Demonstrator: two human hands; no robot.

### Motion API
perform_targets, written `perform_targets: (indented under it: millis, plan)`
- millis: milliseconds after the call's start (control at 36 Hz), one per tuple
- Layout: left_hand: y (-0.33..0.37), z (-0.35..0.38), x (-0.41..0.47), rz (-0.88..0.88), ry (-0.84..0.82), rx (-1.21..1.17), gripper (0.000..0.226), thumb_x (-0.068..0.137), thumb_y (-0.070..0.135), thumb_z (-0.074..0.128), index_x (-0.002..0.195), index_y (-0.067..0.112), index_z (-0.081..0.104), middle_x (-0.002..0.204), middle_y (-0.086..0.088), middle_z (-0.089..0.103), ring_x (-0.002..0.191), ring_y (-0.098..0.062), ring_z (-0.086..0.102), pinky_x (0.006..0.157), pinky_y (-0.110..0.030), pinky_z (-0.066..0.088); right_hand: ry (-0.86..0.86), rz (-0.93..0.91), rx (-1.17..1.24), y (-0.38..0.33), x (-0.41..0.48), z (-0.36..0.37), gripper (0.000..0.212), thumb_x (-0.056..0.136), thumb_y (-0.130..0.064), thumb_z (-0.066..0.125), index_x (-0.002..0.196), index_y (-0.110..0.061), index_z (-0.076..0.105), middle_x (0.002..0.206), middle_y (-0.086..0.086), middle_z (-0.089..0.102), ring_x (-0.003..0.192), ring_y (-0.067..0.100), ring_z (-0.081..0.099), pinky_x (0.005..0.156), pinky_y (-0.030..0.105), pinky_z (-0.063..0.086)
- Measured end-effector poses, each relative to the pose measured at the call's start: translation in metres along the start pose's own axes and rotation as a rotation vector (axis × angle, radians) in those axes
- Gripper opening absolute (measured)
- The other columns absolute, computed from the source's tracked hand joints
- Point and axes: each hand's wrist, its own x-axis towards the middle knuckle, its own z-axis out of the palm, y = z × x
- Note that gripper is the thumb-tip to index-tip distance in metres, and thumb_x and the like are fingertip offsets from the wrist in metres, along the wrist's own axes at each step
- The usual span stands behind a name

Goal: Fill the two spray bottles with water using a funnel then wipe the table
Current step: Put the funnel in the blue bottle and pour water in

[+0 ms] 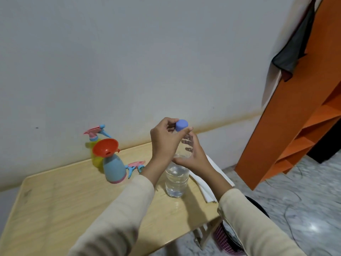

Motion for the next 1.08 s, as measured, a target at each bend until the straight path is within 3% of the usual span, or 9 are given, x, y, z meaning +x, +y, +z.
perform_targets:
  millis: [111,250,333,500,611,722,833,972,1083]
  plan:
    - [0.001,-0.005,0.007,0.011,-0.099,-0.004,0.034,0.063,0.019,0.087,0.084,0.016,0.061,0.083,0.006,0.066,0.081,-0.013,0.065,0.076,-0.023,0.054,-0.004,-0.022,0.006,0.0,-0.001,-0.001,0.097,0.052,-0.04,0.079,0.135,-0.034,0.028,0.129,-0.01,0.045,0.12,0.003,0.046,0.093,0.014,0.039]
    - [-0.002,-0.024,0.018,-0.01,-0.534,-0.091,0.038,0.089,0.004,0.061,0.126,0.01,0.054,0.125,0.0,0.06,0.113,-0.002,0.056,0.101,-0.021,0.043,-0.003,0.0,0.004,0.003,-0.001,-0.001,0.093,0.052,-0.04,0.08,0.129,-0.038,0.029,0.129,-0.014,0.046,0.119,-0.001,0.047,0.094,0.016,0.041]
    - [-0.002,-0.034,0.025,-0.024,-0.665,-0.079,0.039,0.093,0.003,0.053,0.131,0.01,0.051,0.132,0.001,0.056,0.12,-0.002,0.052,0.103,-0.018,0.04,-0.013,-0.001,-0.012,0.005,-0.002,-0.003,0.095,0.055,-0.037,0.083,0.134,-0.032,0.029,0.131,-0.007,0.046,0.121,0.002,0.047,0.098,0.023,0.043]
    - [-0.003,-0.028,0.023,-0.028,-0.497,-0.06,0.038,0.086,0.003,0.064,0.121,0.018,0.059,0.12,0.002,0.063,0.105,0.006,0.059,0.097,-0.014,0.043,-0.013,-0.007,-0.017,0.005,-0.001,-0.002,0.098,0.054,-0.036,0.082,0.136,-0.027,0.028,0.132,-0.007,0.045,0.12,0.002,0.047,0.095,0.019,0.042]
    - [0.001,-0.019,0.013,-0.019,-0.272,-0.015,0.035,0.077,0.011,0.076,0.111,0.015,0.068,0.108,0.008,0.067,0.105,-0.002,0.061,0.091,-0.01,0.043,-0.004,-0.014,-0.021,0.002,-0.002,-0.001,0.096,0.05,-0.041,0.077,0.132,-0.033,0.027,0.128,-0.011,0.045,0.116,-0.002,0.046,0.087,0.006,0.038]
    - [0.009,-0.009,0.006,-0.06,-0.037,0.05,0.036,0.064,0.021,0.086,0.098,0.017,0.073,0.09,0.015,0.067,0.088,0.0,0.063,0.077,-0.006,0.046,0.009,-0.024,-0.041,0.004,-0.002,0.002,0.096,0.057,-0.025,0.082,0.136,-0.028,0.027,0.131,-0.007,0.043,0.118,0.004,0.047,0.09,0.014,0.038]
    - [0.018,-0.003,0.005,-0.084,0.022,0.071,0.036,0.062,0.027,0.087,0.092,0.015,0.072,0.083,0.011,0.067,0.075,0.002,0.059,0.064,-0.005,0.043,0.011,-0.025,-0.056,0.005,-0.003,0.002,0.098,0.058,-0.025,0.083,0.138,-0.023,0.026,0.133,-0.005,0.042,0.119,0.005,0.047,0.093,0.018,0.039]
    - [0.031,-0.013,0.01,-0.084,0.022,-0.073,0.033,0.067,0.024,0.084,0.095,0.013,0.07,0.087,0.006,0.068,0.078,0.0,0.06,0.072,-0.01,0.048,0.015,-0.02,-0.046,0.002,-0.005,0.002,0.097,0.056,-0.028,0.082,0.135,-0.027,0.027,0.134,-0.003,0.043,0.119,0.005,0.046,0.088,0.008,0.039]
    - [0.0,-0.041,0.012,-0.067,0.061,-0.057,0.035,0.074,0.017,0.079,0.106,0.008,0.068,0.1,0.002,0.068,0.091,-0.003,0.061,0.081,-0.01,0.049,0.021,-0.023,-0.043,0.004,-0.006,0.001,0.099,0.052,-0.034,0.084,0.134,-0.03,0.027,0.134,-0.005,0.044,0.119,0.004,0.047,0.092,0.015,0.039]
